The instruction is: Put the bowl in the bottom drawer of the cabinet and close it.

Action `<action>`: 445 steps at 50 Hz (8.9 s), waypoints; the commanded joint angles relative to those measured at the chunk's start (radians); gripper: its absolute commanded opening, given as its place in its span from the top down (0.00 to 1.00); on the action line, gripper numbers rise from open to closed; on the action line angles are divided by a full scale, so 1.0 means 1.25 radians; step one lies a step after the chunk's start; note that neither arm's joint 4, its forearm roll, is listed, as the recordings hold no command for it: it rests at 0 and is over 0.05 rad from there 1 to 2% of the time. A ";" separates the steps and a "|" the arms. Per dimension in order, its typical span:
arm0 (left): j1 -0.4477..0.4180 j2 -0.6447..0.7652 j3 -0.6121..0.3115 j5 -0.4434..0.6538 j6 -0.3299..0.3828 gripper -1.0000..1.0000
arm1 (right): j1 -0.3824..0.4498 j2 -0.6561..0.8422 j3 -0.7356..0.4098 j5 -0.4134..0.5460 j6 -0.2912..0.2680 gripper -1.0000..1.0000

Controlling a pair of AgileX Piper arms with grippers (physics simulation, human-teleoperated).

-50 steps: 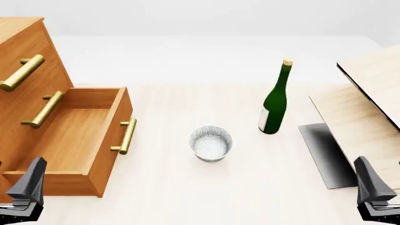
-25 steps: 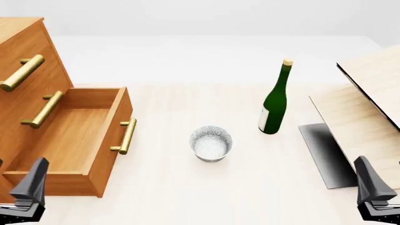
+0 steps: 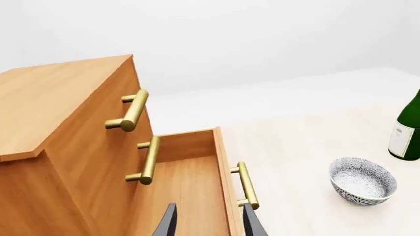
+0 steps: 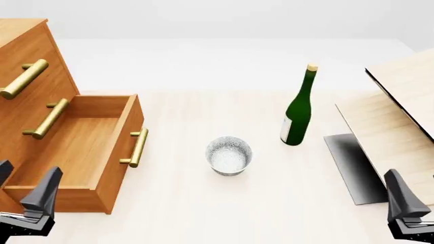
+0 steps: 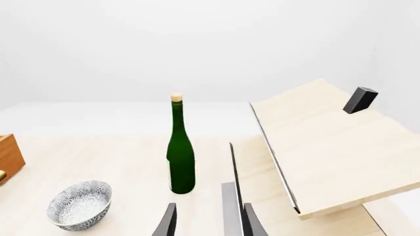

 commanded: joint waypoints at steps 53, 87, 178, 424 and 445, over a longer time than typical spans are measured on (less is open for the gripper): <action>-0.120 0.301 -0.283 0.217 -0.097 0.00 | 0.000 0.000 0.000 0.000 0.000 0.00; -0.097 0.484 -0.268 0.164 -0.178 0.00 | 0.000 0.000 0.000 0.000 0.000 0.00; -0.114 0.819 -0.196 -0.114 -0.287 0.00 | 0.000 0.000 0.000 0.000 0.000 0.00; -0.418 0.734 -0.343 -0.150 -0.278 0.00 | 0.000 0.000 0.000 0.000 0.000 0.00; -0.382 0.888 -0.436 -0.167 -0.299 0.00 | 0.000 0.000 0.000 0.000 0.000 0.00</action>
